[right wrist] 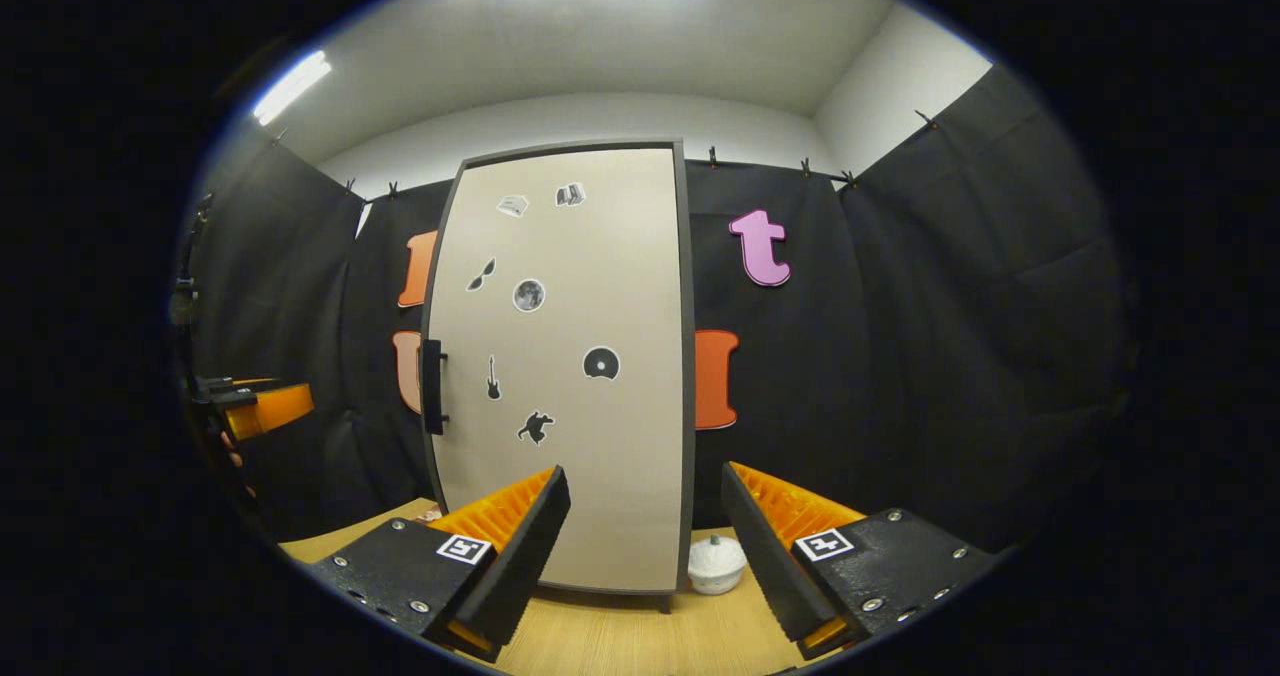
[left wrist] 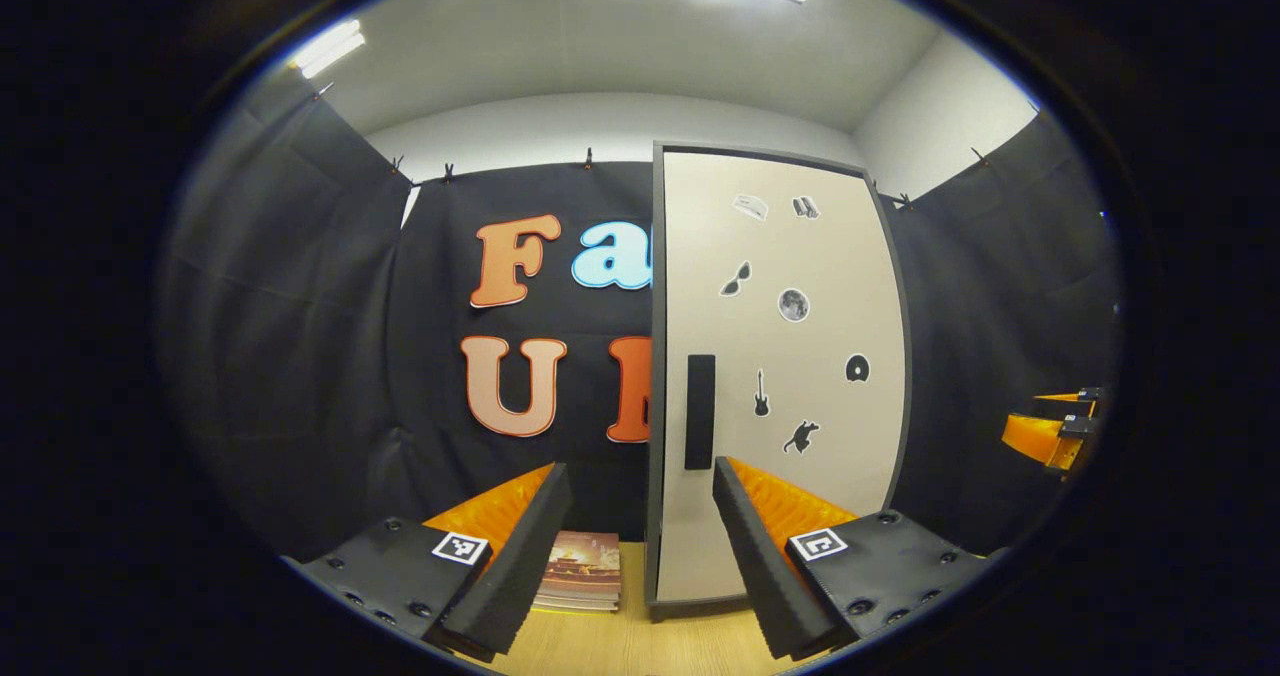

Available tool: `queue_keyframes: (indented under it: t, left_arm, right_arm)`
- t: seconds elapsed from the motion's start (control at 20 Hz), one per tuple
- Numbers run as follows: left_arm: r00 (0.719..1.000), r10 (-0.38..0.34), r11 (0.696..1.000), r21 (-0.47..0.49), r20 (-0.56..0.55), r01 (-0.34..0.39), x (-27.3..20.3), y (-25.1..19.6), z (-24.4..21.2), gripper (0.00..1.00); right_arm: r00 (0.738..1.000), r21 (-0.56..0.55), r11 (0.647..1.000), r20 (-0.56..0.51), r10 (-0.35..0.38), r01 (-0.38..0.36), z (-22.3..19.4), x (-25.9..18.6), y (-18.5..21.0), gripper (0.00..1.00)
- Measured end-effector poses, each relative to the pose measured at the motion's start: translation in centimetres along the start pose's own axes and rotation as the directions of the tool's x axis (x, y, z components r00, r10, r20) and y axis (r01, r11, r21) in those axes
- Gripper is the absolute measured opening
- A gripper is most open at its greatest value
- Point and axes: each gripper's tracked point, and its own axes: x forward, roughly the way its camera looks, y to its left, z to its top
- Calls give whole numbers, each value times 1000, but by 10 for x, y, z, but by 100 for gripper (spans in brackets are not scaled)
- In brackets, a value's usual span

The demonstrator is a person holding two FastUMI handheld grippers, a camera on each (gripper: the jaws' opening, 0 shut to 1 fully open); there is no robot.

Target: Open the cabinet door with the right hand, grasp the bottle in the cabinet with the left hand and place it on the coaster, then close the cabinet door with the right hand.

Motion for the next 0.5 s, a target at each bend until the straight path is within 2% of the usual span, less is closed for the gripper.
queue_keyframes:
  t: [0.15,0.35,0.5]
  left_arm:
    - [999,38,999,9,1,-38,-2,15,0,95]
    - [997,68,997,-36,-22,-69,-3,30,-6,94]
    - [995,91,996,-12,-43,-92,-5,35,-20,94]
  right_arm:
    - [1000,13,1000,-2,-1,1,-2,-1,0,95]
    - [1000,-9,1000,-4,-12,12,-4,-2,-3,95]
    - [1000,-9,1000,-5,-3,3,-1,-3,0,95]
